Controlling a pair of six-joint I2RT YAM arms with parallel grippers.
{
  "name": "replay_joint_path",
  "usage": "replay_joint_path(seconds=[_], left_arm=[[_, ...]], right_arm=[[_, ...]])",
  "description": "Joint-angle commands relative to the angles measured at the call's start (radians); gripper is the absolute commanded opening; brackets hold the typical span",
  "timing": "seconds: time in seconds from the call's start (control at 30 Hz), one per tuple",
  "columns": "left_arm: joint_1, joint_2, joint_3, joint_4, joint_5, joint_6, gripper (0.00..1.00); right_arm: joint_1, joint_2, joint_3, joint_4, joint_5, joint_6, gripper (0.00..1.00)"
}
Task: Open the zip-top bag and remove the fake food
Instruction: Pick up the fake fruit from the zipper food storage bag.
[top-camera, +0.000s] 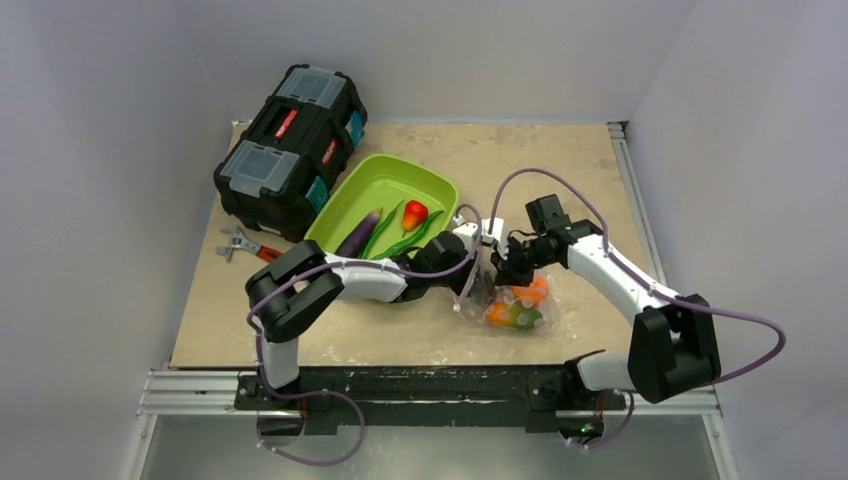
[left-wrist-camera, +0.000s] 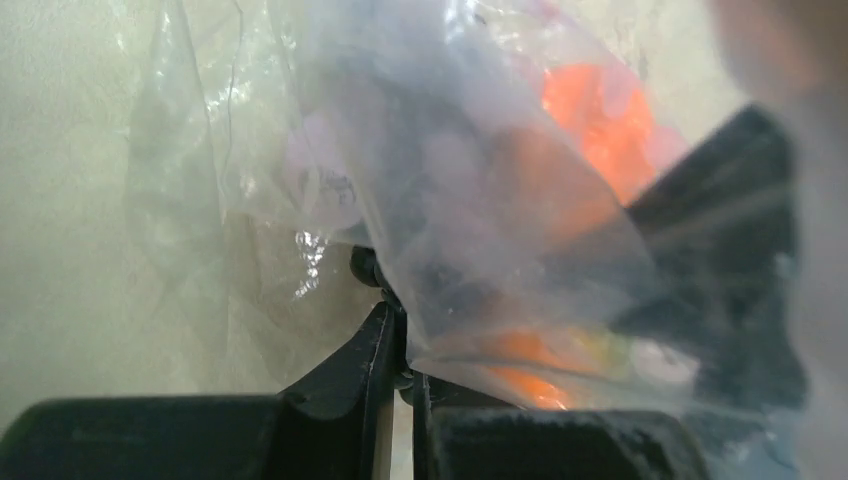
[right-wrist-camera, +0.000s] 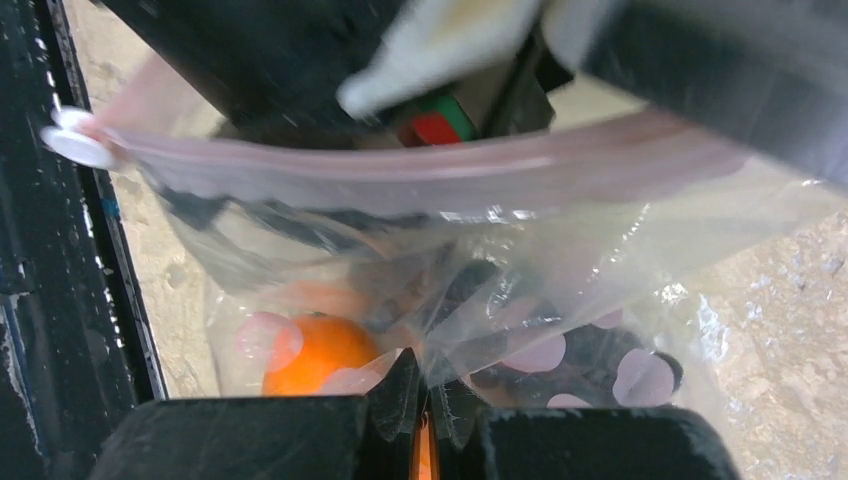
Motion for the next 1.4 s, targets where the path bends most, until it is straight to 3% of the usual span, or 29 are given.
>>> replay_joint_path(seconds=[0.0, 0.53, 0.97, 1.23, 1.37], left_arm=[[0.013, -0.1, -0.034, 0.004, 0.043, 0.041, 0.0], [0.063, -0.259, -0.112, -0.057, 0.148, 0.052, 0.0], [0.131, -0.409, -0.112, -0.273, 0.271, 0.121, 0.0], [0.153, -0.38, -0.14, -0.161, 0.357, 0.028, 0.0], [0.16, -0.377, -0.133, -0.151, 0.399, 0.007, 0.0]], right_arm=[[0.001, -0.03, -0.016, 0.032, 0.06, -0.013, 0.0], [0.003, -0.035, -0.04, 0.036, 0.068, -0.037, 0.0], [0.004, -0.046, -0.06, 0.042, 0.08, -0.064, 0.0], [0.032, -0.136, -0.075, -0.039, -0.119, -0.193, 0.0], [0.047, -0.156, -0.089, 0.019, -0.047, -0.145, 0.0]])
